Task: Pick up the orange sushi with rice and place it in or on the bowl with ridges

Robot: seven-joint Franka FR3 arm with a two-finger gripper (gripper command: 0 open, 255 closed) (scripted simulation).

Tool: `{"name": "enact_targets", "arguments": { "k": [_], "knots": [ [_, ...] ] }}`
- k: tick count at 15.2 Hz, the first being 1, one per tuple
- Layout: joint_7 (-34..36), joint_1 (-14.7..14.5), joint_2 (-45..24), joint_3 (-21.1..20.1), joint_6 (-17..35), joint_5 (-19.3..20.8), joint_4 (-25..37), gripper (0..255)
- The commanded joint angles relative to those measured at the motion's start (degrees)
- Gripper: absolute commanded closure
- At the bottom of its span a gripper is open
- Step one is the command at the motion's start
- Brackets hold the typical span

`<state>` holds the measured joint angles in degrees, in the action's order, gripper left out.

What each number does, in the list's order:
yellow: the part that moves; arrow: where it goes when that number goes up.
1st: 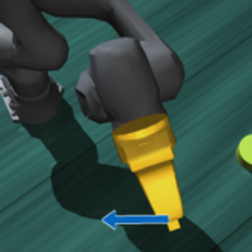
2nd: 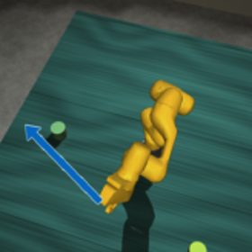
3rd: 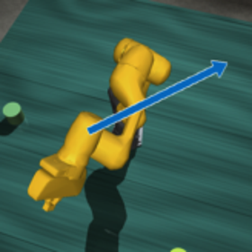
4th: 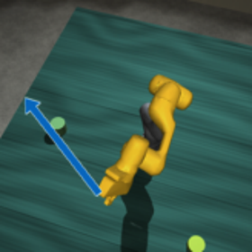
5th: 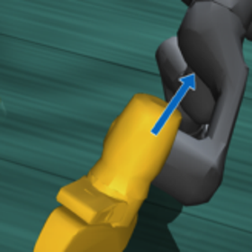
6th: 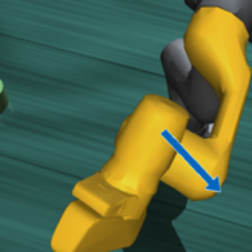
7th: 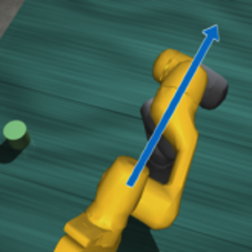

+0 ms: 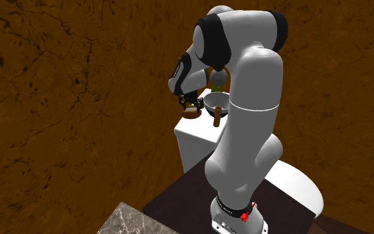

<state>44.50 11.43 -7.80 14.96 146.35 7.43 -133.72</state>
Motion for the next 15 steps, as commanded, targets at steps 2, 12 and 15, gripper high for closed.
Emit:
{"name": "enact_targets", "arguments": {
  "k": [2,12,15],
  "knots": [
    [0.0,-0.7,1.4,-0.5,-0.2,0.4,0.4,255],
    [6.3,-0.1,1.8,0.7,-7.2,-3.9,3.2,0],
    [13.6,0.9,-1.4,1.3,-6.9,-10.2,4.5,0]
  ]
}}
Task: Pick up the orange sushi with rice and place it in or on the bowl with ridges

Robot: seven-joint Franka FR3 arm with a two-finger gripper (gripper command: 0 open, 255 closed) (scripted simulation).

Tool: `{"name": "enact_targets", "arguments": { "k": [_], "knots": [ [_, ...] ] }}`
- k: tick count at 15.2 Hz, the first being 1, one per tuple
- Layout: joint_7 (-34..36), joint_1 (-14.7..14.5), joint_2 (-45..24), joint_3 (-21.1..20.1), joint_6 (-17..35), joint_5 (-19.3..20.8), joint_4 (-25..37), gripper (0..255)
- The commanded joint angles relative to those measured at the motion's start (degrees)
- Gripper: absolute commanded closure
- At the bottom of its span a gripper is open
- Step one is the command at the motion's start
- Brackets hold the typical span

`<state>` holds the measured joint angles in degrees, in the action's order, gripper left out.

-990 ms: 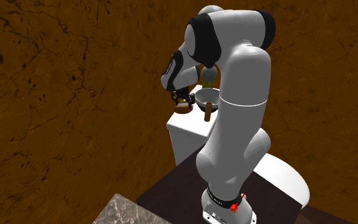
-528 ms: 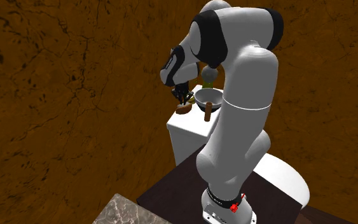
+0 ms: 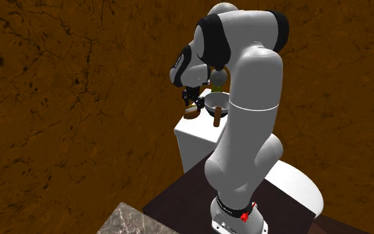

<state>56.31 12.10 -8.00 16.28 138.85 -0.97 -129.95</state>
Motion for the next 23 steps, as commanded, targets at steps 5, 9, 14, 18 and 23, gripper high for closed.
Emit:
{"name": "enact_targets", "arguments": {
  "k": [5,9,14,18,23],
  "knots": [
    [0.7,0.5,-4.3,-0.3,4.1,-3.3,0.2,0],
    [0.3,0.6,-5.3,-0.4,5.2,-3.8,0.1,0],
    [0.3,0.5,-5.3,-0.4,5.2,-3.9,0.1,0],
    [0.2,0.5,-5.6,-0.4,5.1,-4.0,0.5,255],
    [0.3,0.5,-5.7,-0.4,5.0,-4.0,0.6,255]
  ]
}}
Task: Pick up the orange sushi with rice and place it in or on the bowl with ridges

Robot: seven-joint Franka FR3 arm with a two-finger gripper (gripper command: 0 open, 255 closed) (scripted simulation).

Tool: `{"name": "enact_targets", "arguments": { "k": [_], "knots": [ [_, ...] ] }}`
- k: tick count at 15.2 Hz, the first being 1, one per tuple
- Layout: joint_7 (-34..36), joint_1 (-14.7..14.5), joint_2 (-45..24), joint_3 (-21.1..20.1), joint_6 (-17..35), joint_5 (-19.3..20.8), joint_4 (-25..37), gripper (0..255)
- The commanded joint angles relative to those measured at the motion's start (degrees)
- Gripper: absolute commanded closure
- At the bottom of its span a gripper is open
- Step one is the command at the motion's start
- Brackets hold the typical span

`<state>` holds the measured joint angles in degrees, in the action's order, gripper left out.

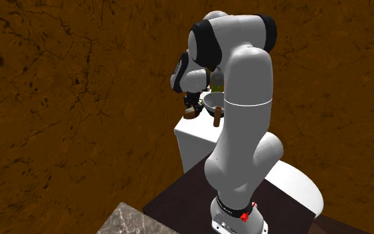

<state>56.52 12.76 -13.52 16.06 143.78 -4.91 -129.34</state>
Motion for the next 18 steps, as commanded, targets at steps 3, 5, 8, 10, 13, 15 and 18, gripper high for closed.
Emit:
{"name": "enact_targets", "arguments": {
  "k": [3,5,8,10,13,15,18],
  "knots": [
    [0.5,-0.4,1.4,0.1,-1.1,0.7,-0.3,255],
    [0.9,-0.5,2.7,0.3,-2.5,1.3,-0.1,255],
    [1.5,-0.7,4.4,0.6,-4.7,2.1,0.4,255],
    [1.8,-0.8,5.5,0.7,-6.1,2.7,0.7,255],
    [2.3,-0.9,7.2,0.9,-8.3,3.4,1.4,255],
    [2.6,-1.0,8.2,0.9,-9.8,3.8,1.9,255],
    [3.0,-1.1,9.6,1.0,-12.0,4.4,2.7,255]
  ]
}}
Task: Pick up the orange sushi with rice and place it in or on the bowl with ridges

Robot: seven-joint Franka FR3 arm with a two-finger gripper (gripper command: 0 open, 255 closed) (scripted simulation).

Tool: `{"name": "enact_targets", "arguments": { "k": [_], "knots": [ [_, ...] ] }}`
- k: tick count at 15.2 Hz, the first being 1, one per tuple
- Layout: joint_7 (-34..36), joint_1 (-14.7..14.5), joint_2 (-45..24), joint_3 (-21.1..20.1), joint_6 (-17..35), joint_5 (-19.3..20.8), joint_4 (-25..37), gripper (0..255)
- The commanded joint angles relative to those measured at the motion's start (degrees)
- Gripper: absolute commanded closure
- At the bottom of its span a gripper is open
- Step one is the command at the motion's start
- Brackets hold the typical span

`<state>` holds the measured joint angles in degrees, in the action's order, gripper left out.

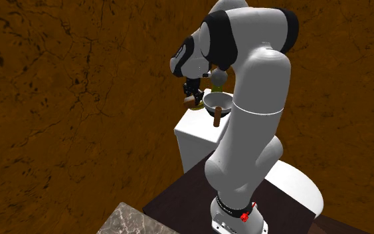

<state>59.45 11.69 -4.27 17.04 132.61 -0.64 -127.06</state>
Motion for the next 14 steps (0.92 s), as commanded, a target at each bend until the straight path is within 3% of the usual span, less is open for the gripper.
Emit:
{"name": "enact_targets", "arguments": {
  "k": [1,14],
  "knots": [
    [0.2,0.0,0.8,0.0,-1.5,0.3,0.7,255],
    [1.4,-0.2,5.7,0.0,-11.3,2.0,5.8,255]
  ]
}}
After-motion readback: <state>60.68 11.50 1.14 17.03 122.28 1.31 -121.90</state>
